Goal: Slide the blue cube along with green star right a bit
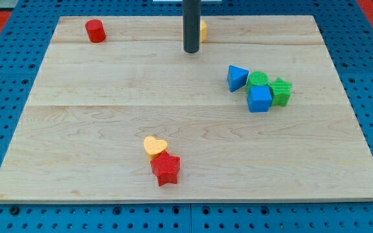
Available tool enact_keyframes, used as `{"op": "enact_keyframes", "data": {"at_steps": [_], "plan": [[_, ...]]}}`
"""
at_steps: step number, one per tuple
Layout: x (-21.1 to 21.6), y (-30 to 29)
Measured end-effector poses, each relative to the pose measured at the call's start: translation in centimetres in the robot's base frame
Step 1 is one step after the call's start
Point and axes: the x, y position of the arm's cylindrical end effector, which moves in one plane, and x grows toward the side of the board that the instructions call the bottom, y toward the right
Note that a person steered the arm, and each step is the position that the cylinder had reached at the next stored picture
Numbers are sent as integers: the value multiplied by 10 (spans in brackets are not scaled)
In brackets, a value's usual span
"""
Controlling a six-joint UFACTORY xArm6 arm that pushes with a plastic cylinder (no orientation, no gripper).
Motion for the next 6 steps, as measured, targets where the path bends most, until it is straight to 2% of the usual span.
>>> {"op": "enact_keyframes", "data": {"at_steps": [2, 3, 6], "plan": [[106, 3], [109, 52], [114, 144]]}}
